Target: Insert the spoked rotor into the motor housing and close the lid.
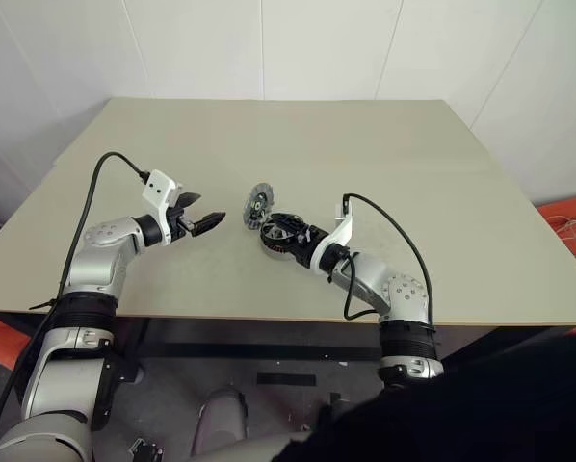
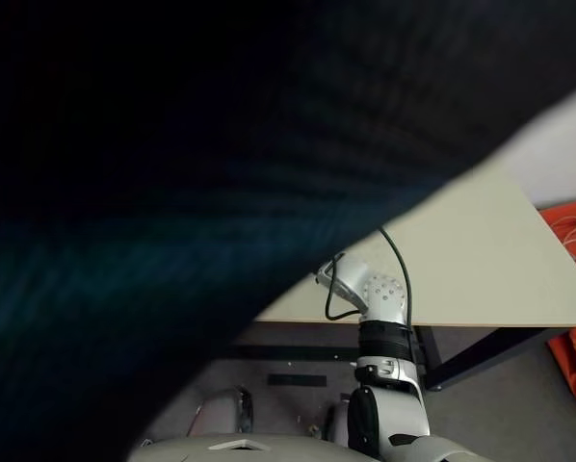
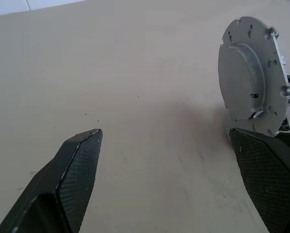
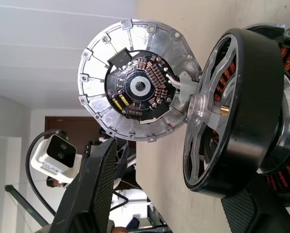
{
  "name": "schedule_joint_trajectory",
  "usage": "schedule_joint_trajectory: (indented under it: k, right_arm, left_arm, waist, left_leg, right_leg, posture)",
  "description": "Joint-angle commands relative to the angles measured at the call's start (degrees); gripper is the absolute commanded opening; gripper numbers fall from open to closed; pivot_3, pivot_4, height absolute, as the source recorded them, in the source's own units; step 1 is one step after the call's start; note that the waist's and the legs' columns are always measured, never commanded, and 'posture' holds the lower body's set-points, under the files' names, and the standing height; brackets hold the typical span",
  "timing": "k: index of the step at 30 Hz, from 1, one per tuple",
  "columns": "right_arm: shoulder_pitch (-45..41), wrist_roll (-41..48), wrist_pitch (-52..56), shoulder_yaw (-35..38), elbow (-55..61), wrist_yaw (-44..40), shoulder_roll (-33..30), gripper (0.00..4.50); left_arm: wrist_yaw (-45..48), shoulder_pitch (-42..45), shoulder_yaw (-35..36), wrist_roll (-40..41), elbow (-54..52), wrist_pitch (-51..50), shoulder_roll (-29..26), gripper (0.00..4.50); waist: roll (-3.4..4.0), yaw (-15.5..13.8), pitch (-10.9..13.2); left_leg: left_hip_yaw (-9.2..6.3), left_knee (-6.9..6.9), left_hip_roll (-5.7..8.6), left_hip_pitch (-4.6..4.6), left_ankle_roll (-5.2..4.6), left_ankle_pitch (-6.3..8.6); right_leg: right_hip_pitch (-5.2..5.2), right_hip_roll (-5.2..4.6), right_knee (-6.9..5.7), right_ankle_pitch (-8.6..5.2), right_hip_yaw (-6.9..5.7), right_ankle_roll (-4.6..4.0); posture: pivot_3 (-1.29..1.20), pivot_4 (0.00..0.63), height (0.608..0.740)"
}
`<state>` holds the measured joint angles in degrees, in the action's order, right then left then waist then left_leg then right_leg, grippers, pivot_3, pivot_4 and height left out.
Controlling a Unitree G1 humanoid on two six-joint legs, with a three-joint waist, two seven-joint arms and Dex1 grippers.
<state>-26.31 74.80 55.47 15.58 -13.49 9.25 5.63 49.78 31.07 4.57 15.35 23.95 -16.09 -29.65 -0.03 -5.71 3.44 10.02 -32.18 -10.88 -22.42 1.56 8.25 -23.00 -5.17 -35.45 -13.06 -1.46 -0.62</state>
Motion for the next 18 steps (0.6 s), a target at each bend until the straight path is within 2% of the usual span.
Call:
schedule_joint_trajectory:
  k: [1, 16, 18]
  right_arm:
    - [-0.89, -3.08, 0.68, -1.60, 3.74, -0.10, -1.22, 3.50]
    - [-0.17, -8.57, 3.31, -3.98, 13.02, -2.03, -5.23, 3.50]
    - [-0.08, -11.34, 2.86, -5.28, 14.60, -2.78, -6.68, 3.50]
  left_arm:
    - [-0.14, 0.90, 1.20, 0.67, -1.84, 0.38, -0.78, 4.45]
    - [-0.07, 1.96, 0.67, 0.33, 0.07, 1.42, 0.35, 4.45]
    - [0.02, 2.16, 0.61, 0.28, 0.33, 1.52, 0.45, 4.45]
  waist:
    - [0.00, -0.01, 0.00]
    - [-0.01, -0.15, 0.00]
    - [-0.01, -0.17, 0.00]
  left_leg:
    - [0.00, 0.00, 0.00, 0.00, 0.02, -0.01]
    - [-0.01, 0.00, 0.01, -0.03, 0.03, -0.02]
    - [-0.01, 0.00, 0.01, -0.03, 0.03, -0.02]
  right_leg:
    - [0.00, 0.00, 0.00, 0.00, 0.00, 0.00]
    - [-0.02, 0.00, 0.00, 0.01, 0.00, -0.01]
    - [-0.02, 0.00, 0.00, 0.01, 0.00, -0.01]
  posture:
    - [0.00, 0.000, 0.740]
    - [0.00, 0.000, 0.740]
    - [0.00, 0.000, 0.740]
